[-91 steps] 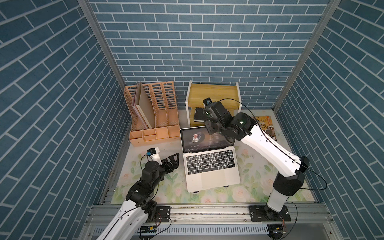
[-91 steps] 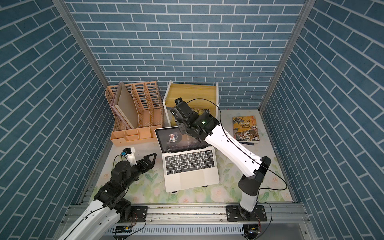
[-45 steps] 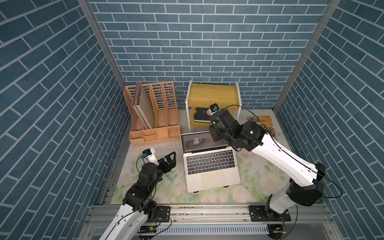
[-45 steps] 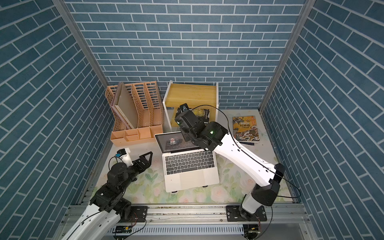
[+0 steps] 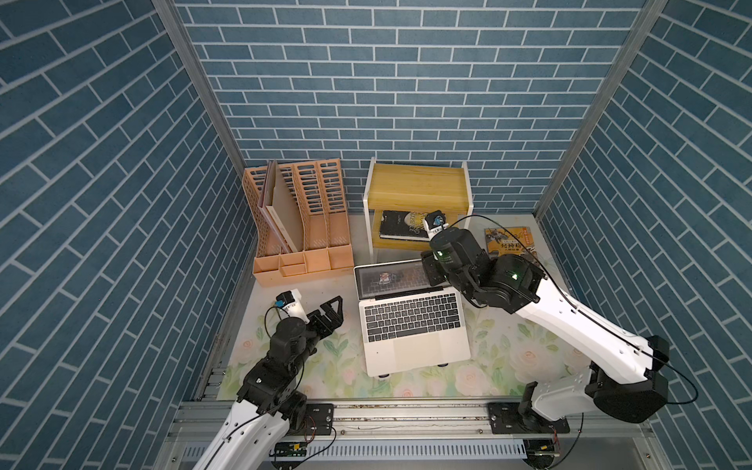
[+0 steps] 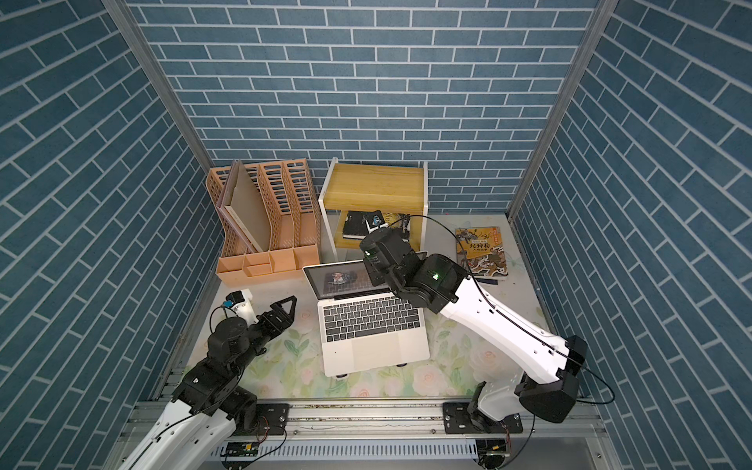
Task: Close the laptop lid and set it aside
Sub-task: Close the lid of the laptop.
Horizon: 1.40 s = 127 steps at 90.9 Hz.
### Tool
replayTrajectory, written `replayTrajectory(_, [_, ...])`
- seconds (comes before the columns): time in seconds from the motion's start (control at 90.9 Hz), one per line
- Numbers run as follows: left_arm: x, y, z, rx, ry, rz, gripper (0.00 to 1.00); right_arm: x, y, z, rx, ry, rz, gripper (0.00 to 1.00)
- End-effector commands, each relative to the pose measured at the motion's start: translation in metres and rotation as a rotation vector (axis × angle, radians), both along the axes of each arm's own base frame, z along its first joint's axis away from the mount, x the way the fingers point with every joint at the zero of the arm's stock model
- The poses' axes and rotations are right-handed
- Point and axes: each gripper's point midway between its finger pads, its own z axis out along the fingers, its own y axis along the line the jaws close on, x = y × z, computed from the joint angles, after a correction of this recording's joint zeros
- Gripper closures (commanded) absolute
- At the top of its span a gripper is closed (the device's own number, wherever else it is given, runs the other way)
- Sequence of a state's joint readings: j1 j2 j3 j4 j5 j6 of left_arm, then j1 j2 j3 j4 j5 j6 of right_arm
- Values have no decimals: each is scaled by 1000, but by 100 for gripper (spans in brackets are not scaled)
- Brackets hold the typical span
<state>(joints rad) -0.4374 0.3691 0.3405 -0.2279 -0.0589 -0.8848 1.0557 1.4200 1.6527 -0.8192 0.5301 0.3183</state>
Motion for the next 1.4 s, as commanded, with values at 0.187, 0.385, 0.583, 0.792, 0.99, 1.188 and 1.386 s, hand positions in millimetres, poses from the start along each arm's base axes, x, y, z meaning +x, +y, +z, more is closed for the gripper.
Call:
replayTrajectory(0.187, [-4,4,20,-9,-27,14,0,-30,-13,-50,-127,155,80,53])
replayTrajectory(0.385, [-6,6,25,-13,-36,21,0,-37,-17,-58,-143,186,84,53])
replayTrajectory(0.583, [-6,8,32,-19,-46,28,0,-49,-17,-64,-132,216,97,54])
replayTrajectory(0.792, [-7,10,40,-56,-64,47,0,-61,-19,-72,-140,244,95,54])
replayTrajectory(0.99, [-8,11,49,-91,-87,57,0,-75,-20,-81,-122,272,99,53])
replayTrajectory(1.188, [-6,10,53,-101,-101,56,0,-88,-20,-92,-94,299,110,53])
replayTrajectory(1.386, [1,-6,44,-98,-84,-12,0,-97,-18,-112,-24,325,127,52])
